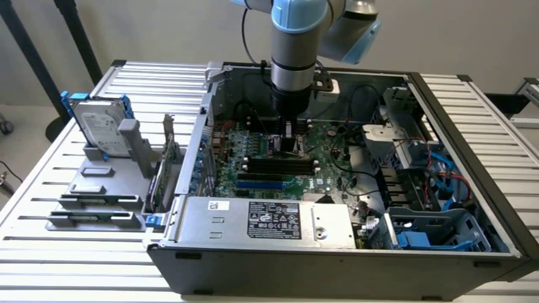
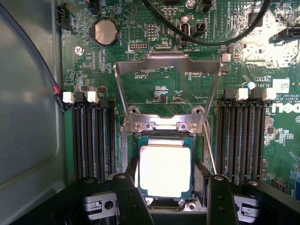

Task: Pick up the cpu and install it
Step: 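Place the cpu into insertion slot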

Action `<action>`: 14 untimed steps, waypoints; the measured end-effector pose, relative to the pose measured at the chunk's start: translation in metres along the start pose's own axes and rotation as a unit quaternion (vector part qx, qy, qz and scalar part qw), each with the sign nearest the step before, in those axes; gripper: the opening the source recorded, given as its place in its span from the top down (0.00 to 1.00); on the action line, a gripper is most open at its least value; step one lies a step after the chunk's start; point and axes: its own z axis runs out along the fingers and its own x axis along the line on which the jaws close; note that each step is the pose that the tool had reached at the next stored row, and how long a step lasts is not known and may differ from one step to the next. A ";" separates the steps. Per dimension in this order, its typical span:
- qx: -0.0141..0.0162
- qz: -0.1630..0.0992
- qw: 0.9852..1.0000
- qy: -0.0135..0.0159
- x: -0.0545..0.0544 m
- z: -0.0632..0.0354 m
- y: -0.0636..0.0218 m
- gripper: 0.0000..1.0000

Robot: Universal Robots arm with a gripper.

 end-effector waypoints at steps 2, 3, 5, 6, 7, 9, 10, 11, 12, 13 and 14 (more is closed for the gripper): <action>0.000 0.000 1.000 0.000 0.000 0.0001 0.0001 0.45; 0.000 0.000 1.000 0.000 0.000 0.0000 0.0001 0.45; 0.000 0.000 1.000 0.000 0.000 0.0001 0.0001 0.45; 0.000 0.000 1.000 0.000 0.000 0.0001 0.0002 0.45; 0.000 0.000 1.000 0.000 0.000 0.0001 0.0001 0.45; 0.000 0.000 1.000 0.000 0.000 0.0000 0.0001 0.45; 0.000 0.000 1.000 0.000 0.000 0.0000 0.0002 0.45; 0.000 0.000 1.000 0.000 0.000 0.0000 0.0001 0.45; 0.000 0.000 1.000 0.000 0.000 0.0000 0.0001 0.45; 0.000 0.000 1.000 0.000 0.000 0.0000 0.0001 0.45; 0.000 0.000 1.000 0.000 0.000 0.0000 0.0001 0.45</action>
